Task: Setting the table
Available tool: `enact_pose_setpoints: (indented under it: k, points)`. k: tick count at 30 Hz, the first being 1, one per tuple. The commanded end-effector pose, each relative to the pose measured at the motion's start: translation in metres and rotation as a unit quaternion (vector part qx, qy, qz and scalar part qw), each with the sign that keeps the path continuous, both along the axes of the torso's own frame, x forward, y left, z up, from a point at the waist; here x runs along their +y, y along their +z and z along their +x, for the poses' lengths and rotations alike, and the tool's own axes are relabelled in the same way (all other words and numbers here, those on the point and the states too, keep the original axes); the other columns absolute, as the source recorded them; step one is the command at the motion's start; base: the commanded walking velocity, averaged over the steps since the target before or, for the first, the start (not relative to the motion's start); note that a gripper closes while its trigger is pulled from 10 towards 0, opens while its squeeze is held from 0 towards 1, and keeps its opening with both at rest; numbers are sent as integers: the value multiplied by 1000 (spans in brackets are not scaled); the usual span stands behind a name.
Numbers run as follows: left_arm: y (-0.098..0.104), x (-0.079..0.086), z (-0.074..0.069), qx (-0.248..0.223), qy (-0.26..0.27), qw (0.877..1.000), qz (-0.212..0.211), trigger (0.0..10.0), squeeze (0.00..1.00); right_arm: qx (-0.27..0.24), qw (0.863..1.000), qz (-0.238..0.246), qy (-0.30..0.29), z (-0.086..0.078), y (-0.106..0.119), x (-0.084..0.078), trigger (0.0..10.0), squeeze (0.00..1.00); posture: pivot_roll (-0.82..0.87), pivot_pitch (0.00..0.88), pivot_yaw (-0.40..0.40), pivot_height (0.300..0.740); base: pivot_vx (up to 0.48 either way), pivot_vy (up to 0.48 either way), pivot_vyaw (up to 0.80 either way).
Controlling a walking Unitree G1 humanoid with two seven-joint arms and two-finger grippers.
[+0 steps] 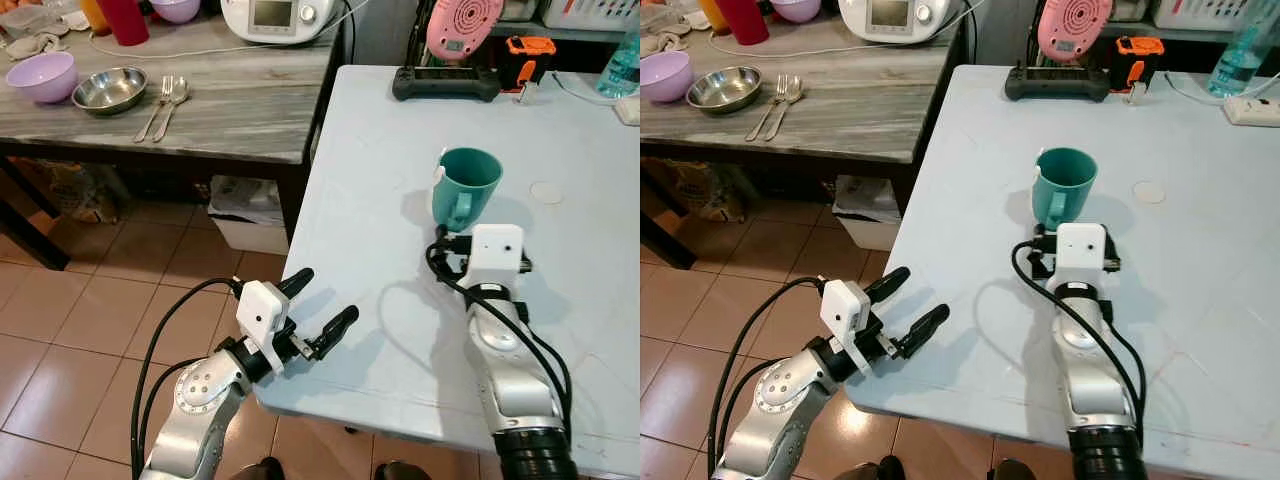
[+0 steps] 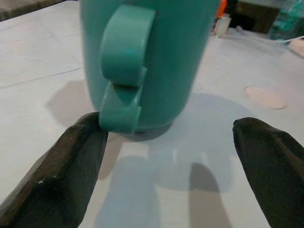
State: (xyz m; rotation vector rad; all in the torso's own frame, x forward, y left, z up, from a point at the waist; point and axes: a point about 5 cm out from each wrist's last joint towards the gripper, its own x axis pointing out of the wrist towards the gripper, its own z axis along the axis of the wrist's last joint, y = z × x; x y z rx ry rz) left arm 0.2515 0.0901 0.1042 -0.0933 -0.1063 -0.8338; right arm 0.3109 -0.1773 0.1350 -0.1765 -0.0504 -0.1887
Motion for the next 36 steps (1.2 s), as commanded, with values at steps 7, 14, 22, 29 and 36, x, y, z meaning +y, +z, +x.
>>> enact_pose_setpoints:
  k: [7, 14, 22, 29, 36]
  points:
    - [3, 1, 2, -4, -4, 1000, 4, 10000, 0, -19, 1000, -11, -16, -4, 7, -9, 10000, 0, -235, 187, 79, 740, 0, 0, 0]
    - [10, 5, 8, -19, 22, 1000, 2, 10000, 0, -31, 999, -14, 21, 4, 14, 7, 10000, 0, -222, 182, 73, 740, 0, 0, 0]
    - [18, 6, 11, -27, 40, 999, -18, 10000, 0, -46, 998, -29, 31, 12, 25, 7, 10000, 0, -216, 181, 68, 740, 0, 0, 0]
    - [18, 3, 7, -22, 26, 999, -31, 10000, 0, -47, 998, -31, 34, 16, 28, 7, 8118, 0, -214, 180, 46, 740, 0, 0, 0]
    - [13, 5, 4, -16, 11, 1000, -23, 10000, 0, -45, 998, -25, 36, 17, 27, 8, 4824, 0, -218, 179, 41, 740, 0, 0, 0]
